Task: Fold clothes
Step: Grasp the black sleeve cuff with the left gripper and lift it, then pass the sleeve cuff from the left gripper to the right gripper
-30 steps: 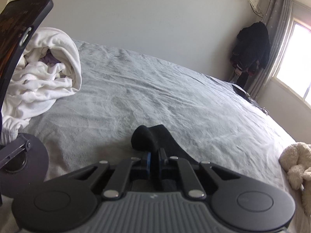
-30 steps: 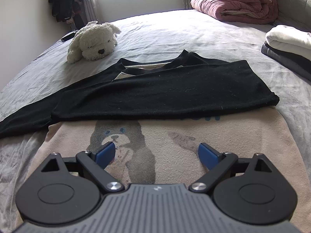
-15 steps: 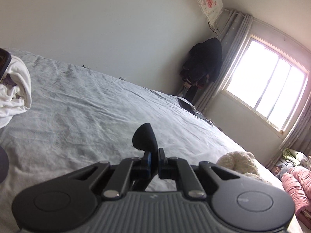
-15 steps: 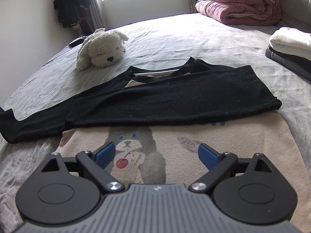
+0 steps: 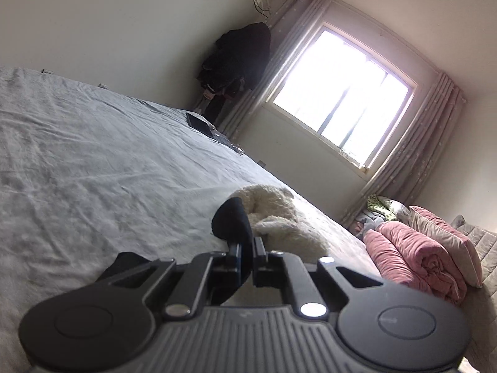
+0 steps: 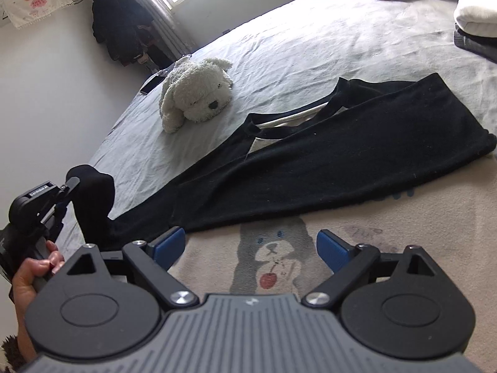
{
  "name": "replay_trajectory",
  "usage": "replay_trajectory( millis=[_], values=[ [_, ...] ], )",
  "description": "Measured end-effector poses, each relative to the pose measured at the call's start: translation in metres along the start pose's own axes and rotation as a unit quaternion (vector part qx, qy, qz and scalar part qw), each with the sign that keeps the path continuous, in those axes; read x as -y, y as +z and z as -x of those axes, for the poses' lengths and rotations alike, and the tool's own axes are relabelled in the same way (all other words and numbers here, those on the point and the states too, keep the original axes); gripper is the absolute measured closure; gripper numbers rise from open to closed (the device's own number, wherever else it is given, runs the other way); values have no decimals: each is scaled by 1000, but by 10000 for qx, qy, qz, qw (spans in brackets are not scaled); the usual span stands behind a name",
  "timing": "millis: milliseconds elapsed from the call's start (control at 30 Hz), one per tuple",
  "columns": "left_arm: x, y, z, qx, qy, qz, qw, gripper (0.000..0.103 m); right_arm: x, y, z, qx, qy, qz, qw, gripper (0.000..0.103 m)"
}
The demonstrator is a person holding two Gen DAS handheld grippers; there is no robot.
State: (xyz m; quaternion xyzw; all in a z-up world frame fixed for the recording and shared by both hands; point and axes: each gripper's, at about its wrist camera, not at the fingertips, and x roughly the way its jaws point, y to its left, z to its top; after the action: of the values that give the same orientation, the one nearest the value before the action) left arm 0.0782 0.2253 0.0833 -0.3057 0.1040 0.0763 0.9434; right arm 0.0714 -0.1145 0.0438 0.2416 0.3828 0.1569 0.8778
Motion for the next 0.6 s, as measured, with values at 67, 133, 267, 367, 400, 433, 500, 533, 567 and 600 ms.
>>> replay_trajectory(
  millis=[67, 133, 267, 367, 400, 433, 500, 533, 567, 600],
  values=[
    [11, -9, -4, -166, -235, 6, 9996, 97, 2, 5, -6, -3, 219, -61, 9997, 12],
    [24, -20, -8, -352, -478, -29, 9982, 97, 8, 9, -11, -34, 426, -196, 9989, 16],
    [47, -49, -12, -725, -816, -455, 9930, 97, 23, 21, -17, -74, 937, -646, 9935, 19],
    [57, -69, -15, -1028, -988, -727, 9871, 97, 36, 28, -23, -54, 1336, -1142, 9844, 20],
    [58, -75, -16, -1128, -1056, -761, 9851, 97, 40, 29, -26, -62, 1435, -1305, 9810, 20],
    [60, -80, -16, -1228, -1123, -794, 9828, 97, 44, 29, -28, -78, 1523, -1455, 9775, 20],
    [63, -90, -18, -1413, -1247, -875, 9782, 97, 51, 28, -35, -116, 1667, -1729, 9706, 20],
    [65, -95, -17, -1495, -1303, -954, 9755, 97, 54, 27, -38, -136, 1721, -1852, 9674, 20],
    [67, -99, -16, -1588, -1366, -1049, 9722, 97, 57, 26, -41, -156, 1769, -1965, 9643, 20],
    [69, -104, -15, -1680, -1428, -1143, 9687, 97, 61, 25, -43, -168, 1804, -2082, 9612, 21]
  ],
)
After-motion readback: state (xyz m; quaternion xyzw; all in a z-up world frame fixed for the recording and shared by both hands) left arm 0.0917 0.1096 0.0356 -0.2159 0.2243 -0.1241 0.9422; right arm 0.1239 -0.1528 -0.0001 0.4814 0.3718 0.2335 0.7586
